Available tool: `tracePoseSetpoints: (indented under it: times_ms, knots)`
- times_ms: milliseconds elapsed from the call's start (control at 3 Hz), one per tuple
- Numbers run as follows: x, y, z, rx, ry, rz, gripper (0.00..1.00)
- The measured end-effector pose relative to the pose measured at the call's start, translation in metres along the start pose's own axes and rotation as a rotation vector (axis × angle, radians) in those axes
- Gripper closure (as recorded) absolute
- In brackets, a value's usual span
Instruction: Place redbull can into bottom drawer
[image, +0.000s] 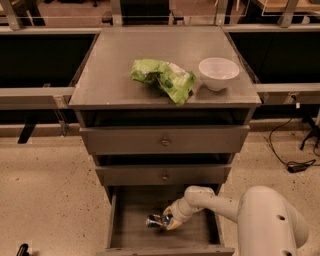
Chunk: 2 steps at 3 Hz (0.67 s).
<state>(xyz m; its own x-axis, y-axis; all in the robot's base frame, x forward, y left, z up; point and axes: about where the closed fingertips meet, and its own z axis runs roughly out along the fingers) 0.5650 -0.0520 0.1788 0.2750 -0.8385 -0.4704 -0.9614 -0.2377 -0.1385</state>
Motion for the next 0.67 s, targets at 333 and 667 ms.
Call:
tracePoseSetpoints:
  times_ms: [333, 667]
  knots:
    - [0.0049, 0.0039, 0.0111, -0.017, 0.0, -0.025, 0.35]
    - [0.005, 0.0038, 0.0114, -0.017, 0.0, -0.026, 0.12]
